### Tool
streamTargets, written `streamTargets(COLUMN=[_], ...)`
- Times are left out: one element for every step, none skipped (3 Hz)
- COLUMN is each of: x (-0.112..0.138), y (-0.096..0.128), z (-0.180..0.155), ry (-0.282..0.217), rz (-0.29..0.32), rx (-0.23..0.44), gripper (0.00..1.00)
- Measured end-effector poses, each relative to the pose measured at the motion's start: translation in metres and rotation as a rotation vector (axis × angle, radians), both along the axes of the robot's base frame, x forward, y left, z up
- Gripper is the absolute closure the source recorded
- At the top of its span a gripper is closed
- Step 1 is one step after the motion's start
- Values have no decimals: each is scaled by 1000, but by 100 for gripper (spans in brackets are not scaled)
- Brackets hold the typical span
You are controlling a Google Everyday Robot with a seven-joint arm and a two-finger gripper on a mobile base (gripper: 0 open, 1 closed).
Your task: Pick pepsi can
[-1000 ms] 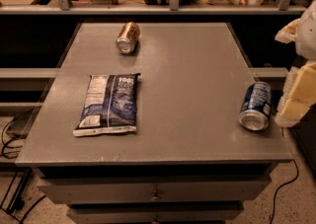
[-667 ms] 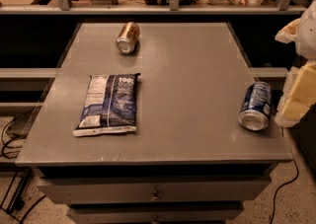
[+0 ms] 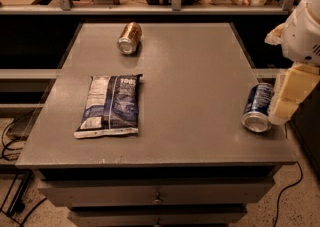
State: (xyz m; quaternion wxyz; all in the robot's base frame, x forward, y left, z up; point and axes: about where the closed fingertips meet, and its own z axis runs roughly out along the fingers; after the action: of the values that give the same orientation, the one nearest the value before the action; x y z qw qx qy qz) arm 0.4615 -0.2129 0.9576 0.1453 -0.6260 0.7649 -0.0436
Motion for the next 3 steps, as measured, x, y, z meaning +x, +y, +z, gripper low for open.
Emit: streamTargets(x=[13, 22, 26], y=[-8, -20, -30], z=[-22, -48, -74], ry=[33, 67, 108], rz=[-16, -63, -114], rx=[-12, -17, -5], gripper=[0, 0, 0])
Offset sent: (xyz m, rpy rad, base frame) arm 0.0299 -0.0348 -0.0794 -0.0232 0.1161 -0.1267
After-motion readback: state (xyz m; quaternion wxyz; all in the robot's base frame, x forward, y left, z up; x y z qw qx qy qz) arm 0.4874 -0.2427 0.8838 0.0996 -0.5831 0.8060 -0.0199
